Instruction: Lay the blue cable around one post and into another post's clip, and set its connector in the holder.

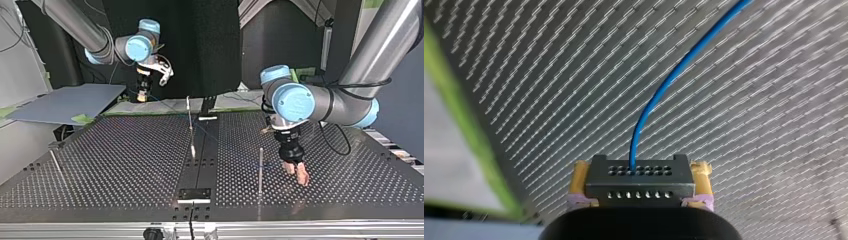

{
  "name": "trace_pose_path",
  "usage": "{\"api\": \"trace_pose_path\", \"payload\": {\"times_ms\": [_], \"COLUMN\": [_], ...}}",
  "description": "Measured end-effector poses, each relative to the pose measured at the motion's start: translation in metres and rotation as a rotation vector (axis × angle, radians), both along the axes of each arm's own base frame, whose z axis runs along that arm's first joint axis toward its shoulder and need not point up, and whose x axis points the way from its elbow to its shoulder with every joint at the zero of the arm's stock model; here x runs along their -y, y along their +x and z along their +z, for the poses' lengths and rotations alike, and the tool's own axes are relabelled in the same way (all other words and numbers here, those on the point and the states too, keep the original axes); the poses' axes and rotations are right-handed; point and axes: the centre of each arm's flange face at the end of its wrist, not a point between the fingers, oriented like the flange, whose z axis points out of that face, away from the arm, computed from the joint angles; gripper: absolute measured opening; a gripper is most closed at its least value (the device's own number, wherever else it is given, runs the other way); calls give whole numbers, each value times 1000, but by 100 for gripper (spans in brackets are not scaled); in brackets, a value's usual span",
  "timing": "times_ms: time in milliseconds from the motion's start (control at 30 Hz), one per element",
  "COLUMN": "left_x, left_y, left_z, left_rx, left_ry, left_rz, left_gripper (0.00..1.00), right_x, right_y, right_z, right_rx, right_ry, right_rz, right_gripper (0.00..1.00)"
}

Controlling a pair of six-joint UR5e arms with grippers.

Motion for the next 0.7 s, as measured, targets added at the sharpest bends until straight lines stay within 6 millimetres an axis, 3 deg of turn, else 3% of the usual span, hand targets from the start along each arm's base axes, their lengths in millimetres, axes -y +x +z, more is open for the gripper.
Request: {"api": "trace_pose_path", "payload": {"times_ms": [433,567,700], "left_x": [0,0,0], "left_y": [1,1,1], "left_z": [0,0,0], "left_rx": [1,1,0], "left_ry": [2,3,4], "left_rz": [-11,-11,-10], "left_gripper": [100,100,100], "right_x": [-10,-22,-41], "right_y": [-82,-112,-127], "right_z": [-98,-130,-156], "right_rx": [-40,-58,-70], "right_ry": [114,158,197], "right_rz": [-114,-159,-172], "right_gripper": [0,0,0]}}
